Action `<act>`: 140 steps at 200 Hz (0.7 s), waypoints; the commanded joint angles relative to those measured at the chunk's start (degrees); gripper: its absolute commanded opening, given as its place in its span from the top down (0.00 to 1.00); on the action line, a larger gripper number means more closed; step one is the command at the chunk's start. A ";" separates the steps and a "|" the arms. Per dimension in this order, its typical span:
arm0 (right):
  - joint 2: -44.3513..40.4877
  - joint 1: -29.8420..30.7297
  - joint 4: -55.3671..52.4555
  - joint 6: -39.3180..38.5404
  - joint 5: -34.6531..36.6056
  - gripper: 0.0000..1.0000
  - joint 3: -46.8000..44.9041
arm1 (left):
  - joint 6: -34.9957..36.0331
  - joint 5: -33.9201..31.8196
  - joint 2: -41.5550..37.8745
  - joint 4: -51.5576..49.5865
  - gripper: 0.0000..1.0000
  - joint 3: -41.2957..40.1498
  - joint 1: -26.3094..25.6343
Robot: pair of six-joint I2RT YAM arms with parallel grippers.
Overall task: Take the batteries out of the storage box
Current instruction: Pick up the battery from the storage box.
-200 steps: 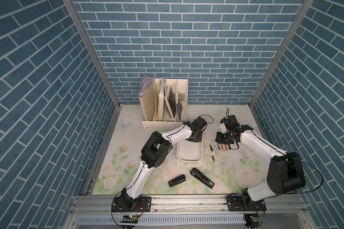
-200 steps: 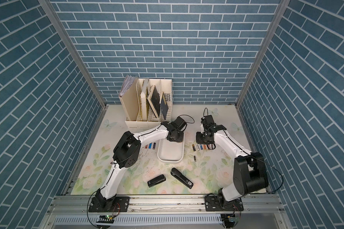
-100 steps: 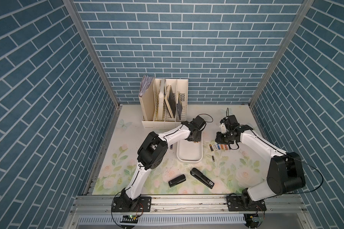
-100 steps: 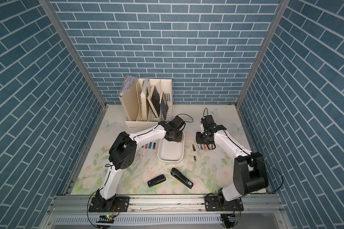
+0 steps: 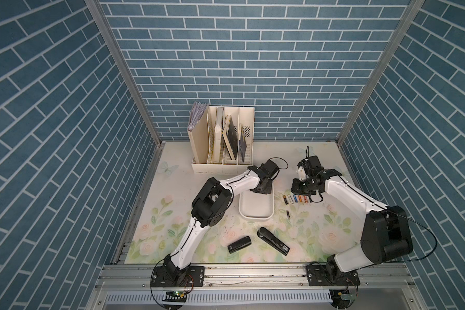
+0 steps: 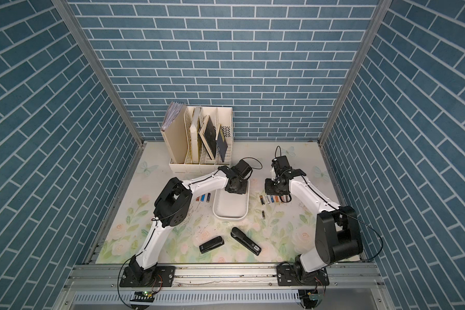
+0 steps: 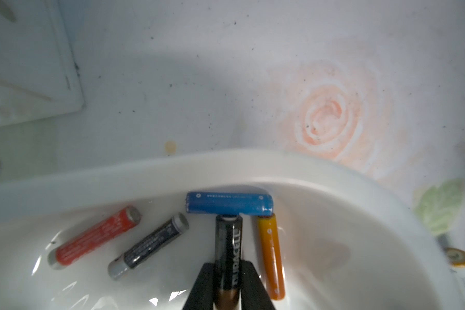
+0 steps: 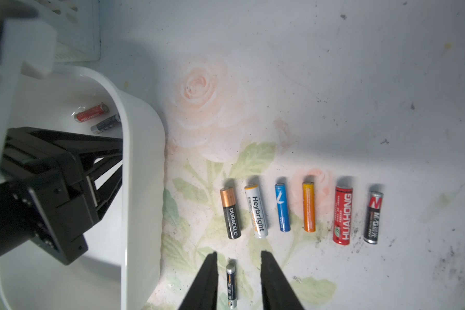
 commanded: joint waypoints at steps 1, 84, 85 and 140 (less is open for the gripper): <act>0.22 -0.37 -1.21 -1.36 -0.01 0.69 -0.30 | 0.93 -1.32 1.79 -1.66 0.76 1.37 0.01; 0.07 -0.47 -1.35 -1.45 0.02 0.69 0.02 | 1.38 -1.92 2.18 -2.18 0.78 1.13 0.01; 0.11 -0.47 -1.38 -1.45 0.04 0.69 -0.01 | 1.43 -1.92 2.12 -2.18 0.79 1.16 0.01; 0.26 -0.47 -1.07 -1.45 -0.13 0.69 0.10 | 1.50 -1.92 -0.57 -2.60 0.82 0.57 0.01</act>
